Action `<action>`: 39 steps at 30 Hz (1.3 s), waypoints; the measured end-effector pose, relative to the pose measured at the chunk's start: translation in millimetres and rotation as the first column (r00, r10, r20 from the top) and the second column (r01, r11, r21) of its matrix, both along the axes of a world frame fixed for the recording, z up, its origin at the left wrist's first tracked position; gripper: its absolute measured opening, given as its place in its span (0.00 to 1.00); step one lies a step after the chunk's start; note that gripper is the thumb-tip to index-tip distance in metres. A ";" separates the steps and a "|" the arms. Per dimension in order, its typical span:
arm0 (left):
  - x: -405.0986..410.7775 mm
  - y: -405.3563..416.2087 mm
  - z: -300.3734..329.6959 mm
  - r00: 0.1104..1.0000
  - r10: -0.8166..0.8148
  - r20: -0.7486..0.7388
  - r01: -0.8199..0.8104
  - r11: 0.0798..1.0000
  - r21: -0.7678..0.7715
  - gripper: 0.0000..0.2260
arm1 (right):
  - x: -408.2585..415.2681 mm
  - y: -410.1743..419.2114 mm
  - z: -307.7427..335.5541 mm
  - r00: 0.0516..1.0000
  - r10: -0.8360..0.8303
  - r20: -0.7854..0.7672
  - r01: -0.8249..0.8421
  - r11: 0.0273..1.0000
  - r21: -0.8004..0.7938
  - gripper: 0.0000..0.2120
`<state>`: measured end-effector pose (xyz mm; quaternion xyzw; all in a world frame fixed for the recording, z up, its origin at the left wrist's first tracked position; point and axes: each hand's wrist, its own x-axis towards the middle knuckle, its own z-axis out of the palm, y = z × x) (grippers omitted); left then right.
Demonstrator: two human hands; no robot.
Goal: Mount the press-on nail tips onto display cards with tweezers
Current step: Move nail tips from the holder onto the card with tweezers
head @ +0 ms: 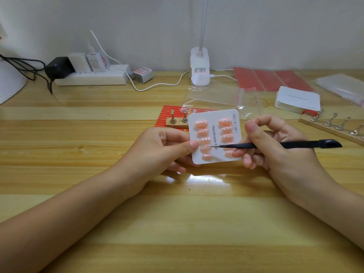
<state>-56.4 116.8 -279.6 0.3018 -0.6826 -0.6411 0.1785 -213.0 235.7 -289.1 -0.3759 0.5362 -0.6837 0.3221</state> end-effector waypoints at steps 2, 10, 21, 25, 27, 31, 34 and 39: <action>0.0 -0.3 -0.2 1.000 0.005 0.000 -0.005 1.000 0.003 0.06 | -0.4 0.0 -0.3 1.000 -0.004 -0.003 0.004 1.000 -0.001 0.11; -0.9 -0.7 -0.6 1.000 0.019 0.000 -0.019 1.000 0.011 0.06 | -0.9 1.0 -0.7 1.000 0.003 0.008 -0.003 1.000 0.000 0.09; -0.5 -0.9 -0.5 1.000 0.019 -0.001 -0.019 1.000 0.023 0.05 | -1.8 0.7 -0.9 0.999 0.003 0.044 -0.003 1.000 0.001 0.08; 0.0 -2.2 -1.3 1.000 0.005 0.002 -0.005 0.999 0.031 0.05 | -2.6 0.3 -0.8 0.998 0.009 0.065 -0.008 1.000 -0.007 0.08; 0.0 -2.6 -1.8 1.000 0.003 0.010 -0.003 1.000 0.025 0.04 | -2.5 0.3 -0.6 0.998 0.012 0.068 -0.012 1.000 -0.011 0.08; 0.0 -3.1 -1.7 1.000 0.008 0.000 -0.008 0.999 0.037 0.05 | 0.7 1.0 0.5 1.000 -0.014 0.024 0.014 1.000 -0.018 0.09; 0.3 -2.9 -1.3 1.000 0.009 -0.006 -0.009 0.999 0.043 0.05 | 4.5 3.6 2.4 0.995 -0.045 -0.094 0.043 0.999 -0.024 0.08; -0.4 -2.8 -1.2 1.000 0.011 -0.002 -0.011 0.999 0.050 0.05 | 12.3 9.1 3.3 0.930 -0.093 -0.355 0.058 0.993 -0.107 0.05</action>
